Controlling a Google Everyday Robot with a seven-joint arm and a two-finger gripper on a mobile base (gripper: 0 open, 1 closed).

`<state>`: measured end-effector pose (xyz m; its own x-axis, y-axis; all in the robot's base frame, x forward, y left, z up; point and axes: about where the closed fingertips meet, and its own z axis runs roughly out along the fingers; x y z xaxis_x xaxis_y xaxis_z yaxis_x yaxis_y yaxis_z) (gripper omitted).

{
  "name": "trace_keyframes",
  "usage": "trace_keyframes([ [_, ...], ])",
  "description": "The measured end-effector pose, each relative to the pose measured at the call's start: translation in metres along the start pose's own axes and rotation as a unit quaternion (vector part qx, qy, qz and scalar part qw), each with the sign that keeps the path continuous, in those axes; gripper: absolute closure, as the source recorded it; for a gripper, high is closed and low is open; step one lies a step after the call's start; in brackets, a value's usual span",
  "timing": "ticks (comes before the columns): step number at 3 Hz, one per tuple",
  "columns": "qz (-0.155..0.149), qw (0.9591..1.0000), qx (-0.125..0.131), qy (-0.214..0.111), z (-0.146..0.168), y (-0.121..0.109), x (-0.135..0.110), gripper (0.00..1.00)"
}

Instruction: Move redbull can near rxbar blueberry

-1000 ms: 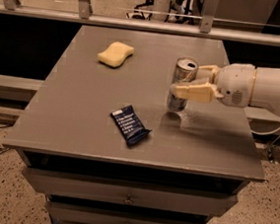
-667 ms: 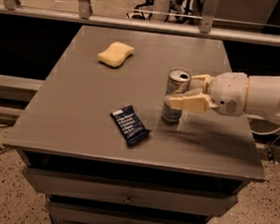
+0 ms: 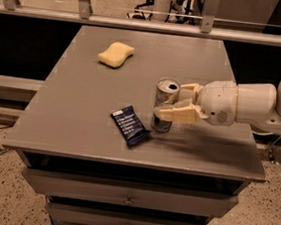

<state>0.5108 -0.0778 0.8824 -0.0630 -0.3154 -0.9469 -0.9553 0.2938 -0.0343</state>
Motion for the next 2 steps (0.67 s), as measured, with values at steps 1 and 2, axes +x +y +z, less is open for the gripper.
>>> trace_keyframes([
  [1, -0.005, 0.9999, -0.007, -0.008, 0.0043, 0.0103, 0.0029, 0.62],
  [2, -0.005, 0.9999, -0.007, -0.008, 0.0043, 0.0105, 0.0027, 0.39],
])
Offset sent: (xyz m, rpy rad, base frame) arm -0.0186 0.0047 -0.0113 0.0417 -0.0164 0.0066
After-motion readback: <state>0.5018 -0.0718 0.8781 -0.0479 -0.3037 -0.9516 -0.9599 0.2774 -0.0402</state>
